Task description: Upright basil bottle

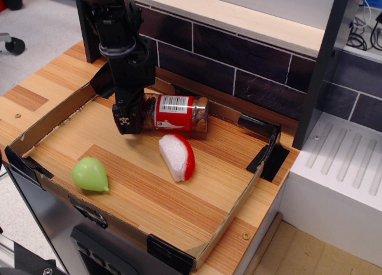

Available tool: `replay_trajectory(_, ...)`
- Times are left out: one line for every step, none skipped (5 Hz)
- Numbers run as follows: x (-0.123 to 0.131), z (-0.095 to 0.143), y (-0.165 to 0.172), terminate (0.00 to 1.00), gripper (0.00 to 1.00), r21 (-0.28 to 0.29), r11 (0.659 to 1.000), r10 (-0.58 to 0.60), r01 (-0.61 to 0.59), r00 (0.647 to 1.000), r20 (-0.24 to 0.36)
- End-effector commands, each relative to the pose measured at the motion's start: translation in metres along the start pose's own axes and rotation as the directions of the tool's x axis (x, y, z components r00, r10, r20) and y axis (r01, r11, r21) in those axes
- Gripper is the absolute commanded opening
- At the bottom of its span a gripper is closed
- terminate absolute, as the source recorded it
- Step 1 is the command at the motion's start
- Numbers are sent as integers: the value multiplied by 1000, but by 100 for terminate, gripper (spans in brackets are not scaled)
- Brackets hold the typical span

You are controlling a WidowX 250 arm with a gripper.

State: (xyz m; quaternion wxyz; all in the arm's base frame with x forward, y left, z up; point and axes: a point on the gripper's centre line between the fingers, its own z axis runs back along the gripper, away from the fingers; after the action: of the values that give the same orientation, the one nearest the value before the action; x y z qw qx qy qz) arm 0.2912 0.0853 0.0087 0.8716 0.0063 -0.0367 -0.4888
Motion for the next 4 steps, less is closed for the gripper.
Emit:
replay_trajectory(11,34,14,0,0,88,995,45,-43,999,-17)
replay_trajectory(15,64,22,0,0,145,986,85,-80,996,-27)
replay_trajectory(23,89,24,0,0,176,980,101,-94,995,-28)
replay_trajectory(31,101,24,0,0,187,979,95,-81,994,-62)
